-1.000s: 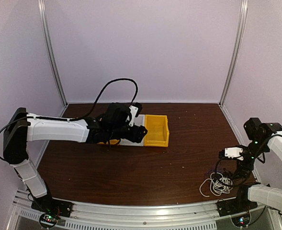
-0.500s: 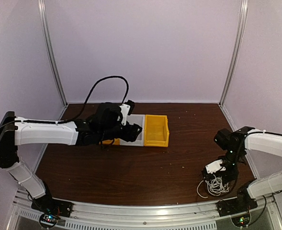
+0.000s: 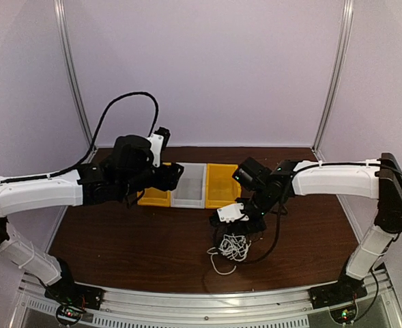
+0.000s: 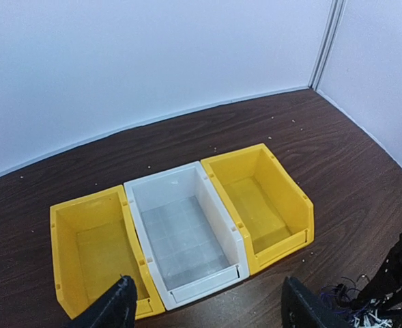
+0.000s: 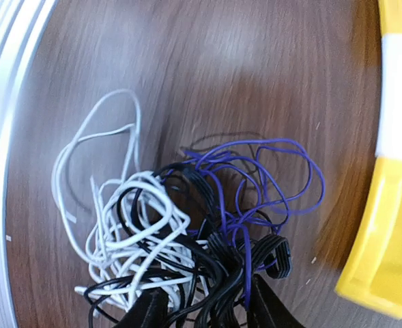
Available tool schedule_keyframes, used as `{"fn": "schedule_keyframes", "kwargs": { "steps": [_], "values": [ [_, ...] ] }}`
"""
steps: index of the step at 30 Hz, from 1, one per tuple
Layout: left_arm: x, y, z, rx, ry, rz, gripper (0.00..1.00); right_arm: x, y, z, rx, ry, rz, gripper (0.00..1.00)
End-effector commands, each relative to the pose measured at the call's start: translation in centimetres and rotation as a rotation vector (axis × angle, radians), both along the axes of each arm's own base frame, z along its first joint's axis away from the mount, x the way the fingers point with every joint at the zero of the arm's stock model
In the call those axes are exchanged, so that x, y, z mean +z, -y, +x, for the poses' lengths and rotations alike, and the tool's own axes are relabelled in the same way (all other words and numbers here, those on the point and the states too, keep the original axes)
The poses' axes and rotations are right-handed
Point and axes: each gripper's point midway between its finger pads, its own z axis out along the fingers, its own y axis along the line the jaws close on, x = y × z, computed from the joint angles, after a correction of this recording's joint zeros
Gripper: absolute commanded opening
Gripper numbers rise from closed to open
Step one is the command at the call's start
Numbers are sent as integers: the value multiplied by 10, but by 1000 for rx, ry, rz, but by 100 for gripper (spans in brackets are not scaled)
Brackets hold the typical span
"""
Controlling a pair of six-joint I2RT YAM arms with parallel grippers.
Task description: Untangle the cables
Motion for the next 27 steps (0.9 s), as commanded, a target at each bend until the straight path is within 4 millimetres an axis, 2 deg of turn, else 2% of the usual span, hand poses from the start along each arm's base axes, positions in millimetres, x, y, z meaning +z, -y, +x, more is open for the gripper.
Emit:
{"fn": "schedule_keyframes", "kwargs": {
  "steps": [1,4,6,8,11,13,15,18,23,27],
  "values": [
    [12,-23,-4,60,28,21,74,32,-61,-10,68,-62,147,42],
    [13,-32,-9,68,32,32,75,35,-58,-15,90,-59,113,62],
    [7,-34,-15,41,24,42,76,37,-44,-15,78,-39,89,74],
    [-4,-28,-23,-20,5,46,76,39,-26,-18,55,-34,76,79],
    [-26,-10,-43,-185,-39,39,75,56,-7,-19,-2,-61,136,79],
    [-40,3,-58,-296,-68,21,74,73,6,-19,-48,-69,209,78],
    [-56,18,-75,-413,-99,10,74,85,19,-13,-107,-61,280,78],
    [-73,35,-87,-499,-122,3,74,94,38,1,-209,-1,370,76],
    [-83,72,-95,-627,-113,-24,74,85,54,18,-312,33,435,62],
    [-89,103,-94,-702,-58,-31,74,69,53,21,-328,24,443,56]
  ]
}}
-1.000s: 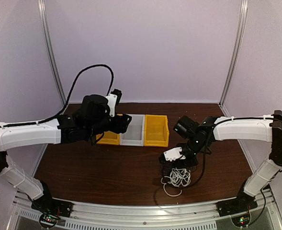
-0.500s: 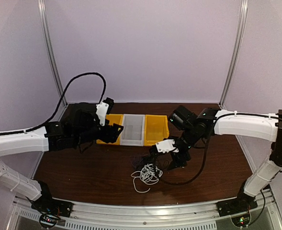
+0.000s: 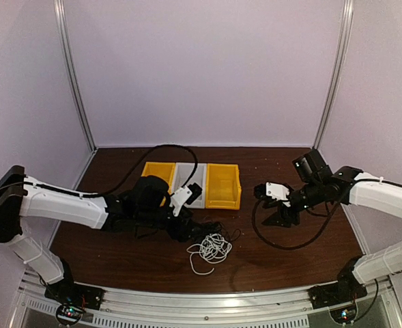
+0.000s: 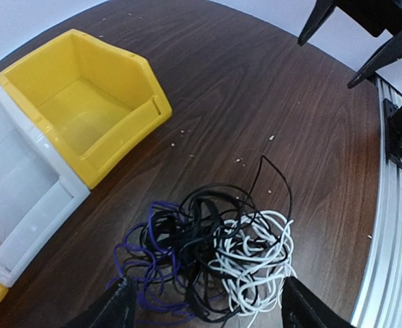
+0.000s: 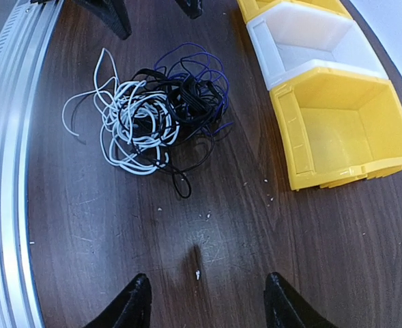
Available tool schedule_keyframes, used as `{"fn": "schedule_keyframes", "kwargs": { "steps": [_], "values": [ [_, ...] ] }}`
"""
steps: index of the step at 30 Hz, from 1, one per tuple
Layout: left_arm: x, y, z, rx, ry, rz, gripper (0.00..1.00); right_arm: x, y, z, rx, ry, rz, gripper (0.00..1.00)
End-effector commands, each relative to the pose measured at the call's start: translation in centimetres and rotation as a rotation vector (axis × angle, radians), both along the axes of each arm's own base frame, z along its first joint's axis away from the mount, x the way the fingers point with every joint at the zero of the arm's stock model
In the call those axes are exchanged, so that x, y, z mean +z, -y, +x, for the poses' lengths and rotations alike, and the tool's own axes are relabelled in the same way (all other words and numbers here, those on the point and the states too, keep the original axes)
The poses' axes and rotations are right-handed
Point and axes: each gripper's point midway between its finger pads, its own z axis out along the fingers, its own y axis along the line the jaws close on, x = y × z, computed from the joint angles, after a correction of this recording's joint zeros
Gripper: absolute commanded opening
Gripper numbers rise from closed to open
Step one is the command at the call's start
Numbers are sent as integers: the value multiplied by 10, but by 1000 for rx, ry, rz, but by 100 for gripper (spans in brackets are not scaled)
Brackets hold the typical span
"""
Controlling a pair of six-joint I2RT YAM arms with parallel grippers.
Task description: Untangle the cables
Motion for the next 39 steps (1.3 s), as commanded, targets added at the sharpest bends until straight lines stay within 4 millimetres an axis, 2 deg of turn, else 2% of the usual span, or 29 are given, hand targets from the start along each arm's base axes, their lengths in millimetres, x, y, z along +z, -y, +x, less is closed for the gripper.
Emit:
{"fn": "schedule_keyframes", "kwargs": {
  "steps": [1,5,7,10,12,17,20,23,27,33,39],
  "values": [
    [30,51,2,-151,114,-160,75,-5,-9,10,-24,0,77,56],
    [18,70,13,-172,169,-181,77,-14,-13,6,2,-45,84,56],
    [2,80,15,-194,149,-157,76,-18,-14,3,19,-55,86,60],
    [-23,88,5,-254,73,-133,72,-24,-11,0,23,-56,76,64],
    [-31,84,-3,-262,34,-148,68,-28,-9,-1,21,-49,70,66],
    [-32,64,-30,-255,-37,-196,64,-37,-10,0,26,-50,55,67],
    [-30,58,-42,-259,-48,-197,63,-46,-14,0,42,-53,25,68],
    [-21,52,-34,-211,-8,-191,66,-51,-26,-7,84,-57,-2,68],
    [6,50,-23,-163,60,-221,70,-55,-41,-11,143,-54,-19,68],
    [25,37,-13,-82,87,-208,73,-49,-71,12,179,-25,12,67],
    [33,23,-15,-39,83,-232,74,-76,-87,5,253,-42,-60,57]
  ]
}}
